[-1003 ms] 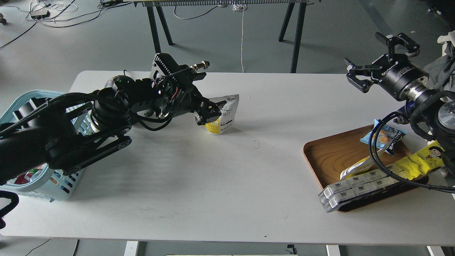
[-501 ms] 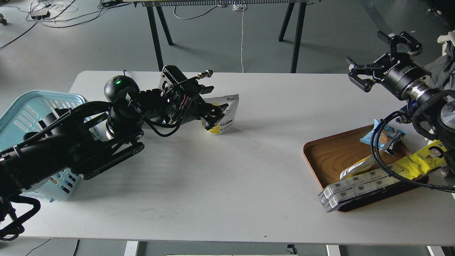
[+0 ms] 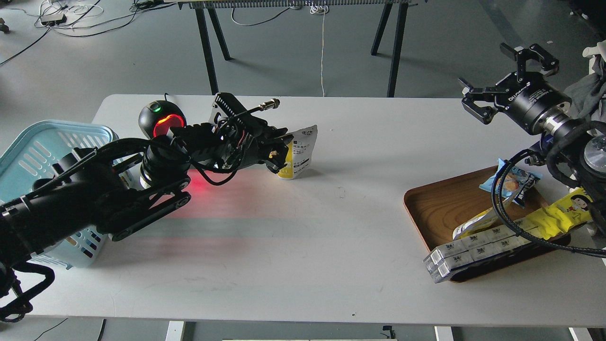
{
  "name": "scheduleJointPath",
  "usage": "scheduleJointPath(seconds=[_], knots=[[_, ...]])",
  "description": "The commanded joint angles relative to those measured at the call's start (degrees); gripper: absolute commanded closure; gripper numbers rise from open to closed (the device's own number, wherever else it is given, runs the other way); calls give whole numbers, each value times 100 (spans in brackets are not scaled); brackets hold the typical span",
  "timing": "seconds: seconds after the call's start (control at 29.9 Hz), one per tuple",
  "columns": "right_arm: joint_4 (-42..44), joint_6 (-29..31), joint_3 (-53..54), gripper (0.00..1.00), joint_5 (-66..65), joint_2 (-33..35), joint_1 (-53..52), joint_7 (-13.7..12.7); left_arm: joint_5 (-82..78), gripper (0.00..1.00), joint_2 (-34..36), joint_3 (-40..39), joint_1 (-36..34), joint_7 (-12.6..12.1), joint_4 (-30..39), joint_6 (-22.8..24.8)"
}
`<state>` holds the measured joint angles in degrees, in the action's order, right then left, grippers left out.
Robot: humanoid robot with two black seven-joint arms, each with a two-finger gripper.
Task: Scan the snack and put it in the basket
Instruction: 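Hold the packet with the left gripper in front of the scanner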
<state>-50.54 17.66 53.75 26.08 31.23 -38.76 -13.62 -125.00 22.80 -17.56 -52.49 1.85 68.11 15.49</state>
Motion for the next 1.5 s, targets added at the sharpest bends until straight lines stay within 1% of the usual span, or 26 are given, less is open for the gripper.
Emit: scheduleJointPath(seconds=[0.0, 0.23, 0.3, 0.4, 0.67, 0.7, 0.8, 0.9, 0.97, 1.1, 1.17, 1.37, 1.47], knots=[[9, 0, -13, 5, -6, -3, 9, 0, 0, 99, 5, 16, 19, 0, 18, -90], [9, 0, -5, 5, -6, 6, 0, 0, 0, 99, 110, -36, 20, 9, 158, -178], [9, 0, -5, 5, -6, 6, 0, 0, 0, 99, 198, -80, 2, 9, 307, -161], [9, 0, -5, 5, -6, 6, 0, 0, 0, 99, 461, -124, -33, 0, 719, -29], [9, 0, -5, 5, -15, 6, 0, 0, 0, 99, 1112, -660, -42, -9, 2178, 1209], [9, 0, -5, 5, -15, 6, -9, 0, 0, 99, 1182, -739, -42, -9, 2397, 1251], [9, -8, 4, 5, -15, -3, -9, 0, 291, 99, 1306, -950, -42, -123, 2934, 1251], [0, -8, 4, 5, -15, -3, -17, 0, 634, 99, 1332, -1152, -16, -430, 3269, 1251], [0, -17, 4, 5, -15, -3, -17, 0, 924, 99, 1376, -1240, -7, -597, 3287, 1251], [-9, -8, -5, 5, -24, 24, -26, 0, 1635, 99, 1587, -1416, -7, -800, 3287, 1251], [0, -8, -5, 5, -24, 32, -26, 0, 1970, 99, 1771, -1478, 11, -966, 3287, 1251], [0, -17, -5, 5, -85, 15, -26, 0, 2559, 99, 2360, -1487, 133, -1187, 3279, 1251], [0, -17, -5, 5, -85, -3, -26, 0, 2814, 99, 2650, -1487, 239, -1196, 3279, 1251]])
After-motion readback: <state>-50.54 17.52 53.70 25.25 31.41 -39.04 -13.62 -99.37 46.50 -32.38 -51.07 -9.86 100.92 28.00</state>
